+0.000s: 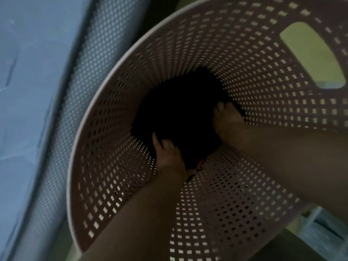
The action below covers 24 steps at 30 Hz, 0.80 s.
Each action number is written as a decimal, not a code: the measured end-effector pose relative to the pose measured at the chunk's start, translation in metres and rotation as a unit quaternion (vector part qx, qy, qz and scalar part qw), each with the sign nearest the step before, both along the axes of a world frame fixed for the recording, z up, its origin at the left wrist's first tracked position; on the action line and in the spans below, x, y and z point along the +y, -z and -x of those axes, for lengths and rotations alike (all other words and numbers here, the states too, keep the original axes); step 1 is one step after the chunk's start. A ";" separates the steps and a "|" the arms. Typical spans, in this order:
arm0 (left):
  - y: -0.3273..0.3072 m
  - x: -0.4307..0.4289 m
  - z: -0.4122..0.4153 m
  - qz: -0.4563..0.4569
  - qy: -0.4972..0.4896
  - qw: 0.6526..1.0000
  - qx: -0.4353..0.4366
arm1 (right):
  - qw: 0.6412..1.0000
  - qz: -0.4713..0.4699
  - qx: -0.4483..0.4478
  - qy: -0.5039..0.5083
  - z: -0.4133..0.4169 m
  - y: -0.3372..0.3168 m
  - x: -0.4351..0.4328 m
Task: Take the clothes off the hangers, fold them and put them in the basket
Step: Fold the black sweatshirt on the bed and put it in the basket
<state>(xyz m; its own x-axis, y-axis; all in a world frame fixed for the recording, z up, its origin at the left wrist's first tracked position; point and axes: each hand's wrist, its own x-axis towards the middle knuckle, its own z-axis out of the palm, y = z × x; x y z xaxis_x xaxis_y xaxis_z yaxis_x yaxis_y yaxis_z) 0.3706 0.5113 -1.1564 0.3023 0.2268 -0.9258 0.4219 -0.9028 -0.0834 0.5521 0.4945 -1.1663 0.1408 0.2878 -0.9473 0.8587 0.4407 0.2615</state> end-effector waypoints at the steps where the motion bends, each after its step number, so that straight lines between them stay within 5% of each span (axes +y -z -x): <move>1: 0.003 -0.003 0.002 -0.010 -0.009 1.000 0.001 | 1.000 -0.005 0.000 -0.014 -0.001 0.004 -0.003; 5: 0.015 -0.007 0.007 -0.024 -0.041 0.999 0.014 | 0.999 -0.010 -0.013 -0.032 0.005 0.016 -0.009; 10: 0.007 0.004 -0.022 0.024 -0.060 0.996 0.065 | 0.994 0.021 -0.005 0.104 0.038 -0.002 0.029; 14: -0.006 0.023 -0.046 -0.116 0.045 0.992 0.007 | 0.988 -0.132 0.082 0.000 0.050 -0.016 0.062; 18: 0.009 0.023 -0.021 -0.143 0.029 0.988 0.050 | 0.989 -0.129 0.060 -0.032 0.022 0.005 0.045; 24: 0.045 0.031 0.017 -0.132 0.067 0.989 -0.014 | 0.992 -0.109 0.056 -0.030 0.001 0.039 0.028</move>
<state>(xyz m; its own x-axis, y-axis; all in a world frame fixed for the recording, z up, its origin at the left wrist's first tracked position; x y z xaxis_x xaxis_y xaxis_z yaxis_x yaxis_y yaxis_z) 0.3536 0.5422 -1.2017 0.3716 0.4160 -0.8300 0.3053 -0.8990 -0.3140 0.5512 0.5228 -1.2049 0.0137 0.4915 -0.8708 0.8616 0.4361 0.2597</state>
